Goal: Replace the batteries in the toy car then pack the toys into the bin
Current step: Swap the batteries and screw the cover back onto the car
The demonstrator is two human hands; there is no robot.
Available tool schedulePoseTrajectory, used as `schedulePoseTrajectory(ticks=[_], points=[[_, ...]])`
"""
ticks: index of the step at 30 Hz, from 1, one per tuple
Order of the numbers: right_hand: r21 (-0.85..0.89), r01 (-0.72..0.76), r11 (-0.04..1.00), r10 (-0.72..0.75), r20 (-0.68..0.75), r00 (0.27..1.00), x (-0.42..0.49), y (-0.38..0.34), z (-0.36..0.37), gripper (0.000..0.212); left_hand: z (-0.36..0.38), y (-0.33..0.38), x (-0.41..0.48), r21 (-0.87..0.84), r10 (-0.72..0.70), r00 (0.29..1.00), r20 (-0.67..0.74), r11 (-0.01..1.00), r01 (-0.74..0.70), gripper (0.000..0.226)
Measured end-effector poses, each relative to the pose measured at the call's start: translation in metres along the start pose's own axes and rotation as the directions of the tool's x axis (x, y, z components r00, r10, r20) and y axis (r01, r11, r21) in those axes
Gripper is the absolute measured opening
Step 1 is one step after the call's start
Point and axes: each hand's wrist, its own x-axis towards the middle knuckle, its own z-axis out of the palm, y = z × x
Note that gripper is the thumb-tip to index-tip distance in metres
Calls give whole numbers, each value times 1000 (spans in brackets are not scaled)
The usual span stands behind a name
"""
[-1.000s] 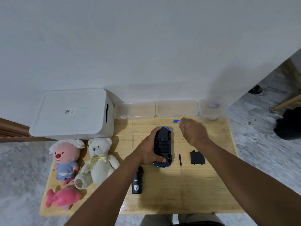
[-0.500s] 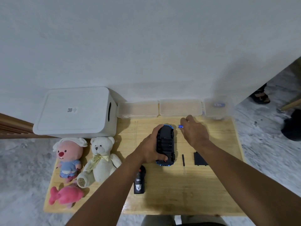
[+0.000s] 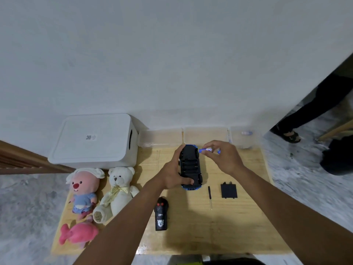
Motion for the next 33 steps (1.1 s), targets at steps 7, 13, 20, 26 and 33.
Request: schedulePoseTrajectory(ticks=[7,13,20,26,33], points=[[43,40,998,-36,-79,996,-18,-33,9,20,-3,38,-4,13,95,993,-66,995,-94,128],[115,55,992,-34,-184,982,-26,-44,12,19,-5,46,-13,19,138,985,-99,990,-137,128],[34,51,998,-43,-192,981,-35,-46,20,19,-8,48,-24,-15,150,978,-143,988,-154,124],[147,-26,989,86,-420,903,-49,-57,36,28,-8,48,-29,-44,163,970,-178,984,-173,123],[143,-56,988,123,-513,850,-55,-63,48,20,-6,52,-32,-90,181,967,-178,976,-199,125]])
